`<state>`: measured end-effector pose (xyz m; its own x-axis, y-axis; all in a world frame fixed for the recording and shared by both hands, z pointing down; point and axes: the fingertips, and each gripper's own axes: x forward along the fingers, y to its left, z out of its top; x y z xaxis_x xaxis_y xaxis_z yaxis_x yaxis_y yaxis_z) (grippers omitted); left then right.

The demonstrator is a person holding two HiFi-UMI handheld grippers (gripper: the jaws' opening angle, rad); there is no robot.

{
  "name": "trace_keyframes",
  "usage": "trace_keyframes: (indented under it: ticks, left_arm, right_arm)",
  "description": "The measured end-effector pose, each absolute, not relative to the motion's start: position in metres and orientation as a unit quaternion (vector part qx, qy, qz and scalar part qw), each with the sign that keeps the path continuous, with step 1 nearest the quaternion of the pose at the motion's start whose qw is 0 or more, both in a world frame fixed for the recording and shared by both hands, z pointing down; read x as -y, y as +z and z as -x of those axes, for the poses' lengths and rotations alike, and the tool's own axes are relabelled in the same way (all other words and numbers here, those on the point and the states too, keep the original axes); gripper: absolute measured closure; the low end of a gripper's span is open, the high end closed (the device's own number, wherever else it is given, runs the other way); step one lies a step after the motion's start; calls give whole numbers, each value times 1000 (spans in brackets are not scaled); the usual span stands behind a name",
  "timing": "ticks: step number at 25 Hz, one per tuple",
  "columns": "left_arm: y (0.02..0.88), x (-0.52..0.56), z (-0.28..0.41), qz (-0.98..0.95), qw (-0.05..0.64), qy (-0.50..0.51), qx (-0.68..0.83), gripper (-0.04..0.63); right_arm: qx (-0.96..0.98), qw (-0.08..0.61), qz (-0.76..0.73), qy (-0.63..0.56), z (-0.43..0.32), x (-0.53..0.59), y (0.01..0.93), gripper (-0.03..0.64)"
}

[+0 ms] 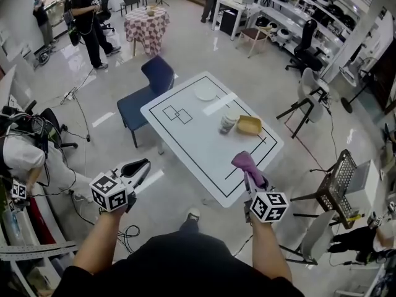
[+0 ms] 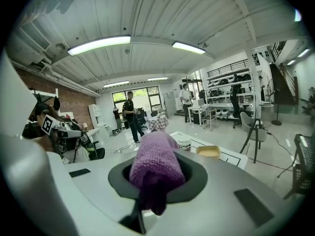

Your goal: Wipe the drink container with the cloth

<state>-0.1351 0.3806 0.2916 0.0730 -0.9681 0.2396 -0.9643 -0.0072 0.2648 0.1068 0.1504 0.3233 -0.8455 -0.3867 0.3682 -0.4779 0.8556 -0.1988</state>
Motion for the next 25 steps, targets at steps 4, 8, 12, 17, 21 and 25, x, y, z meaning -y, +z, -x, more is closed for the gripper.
trace_keyframes:
  ticks: [4,8,12,17,21,25]
  left_arm:
    - [296,-342,154,-709,188,-7,680,540]
    - [302,-306,168,-706,194,-11,681,540]
    - [306,-272,180,-706,197,-8,680,540]
    - [305,-229,192,-706,192,-6,681,540]
    - [303,-195,193,-713,190,-6,675,540]
    - [293,-165,181,-731,186,2,657,540]
  right_arm:
    - [947,176,-225,144,-90,-115,333,537]
    - [946,192,-220,143,-74,-81,342,537]
    - [947,192,-215,140,-59,-48,347,537]
    - [953,178,-203,139,-42,-10,346,535]
    - [954,171,-203,141,-40,13,345,535]
    - [952,161,-213,147,-46,31,338,535]
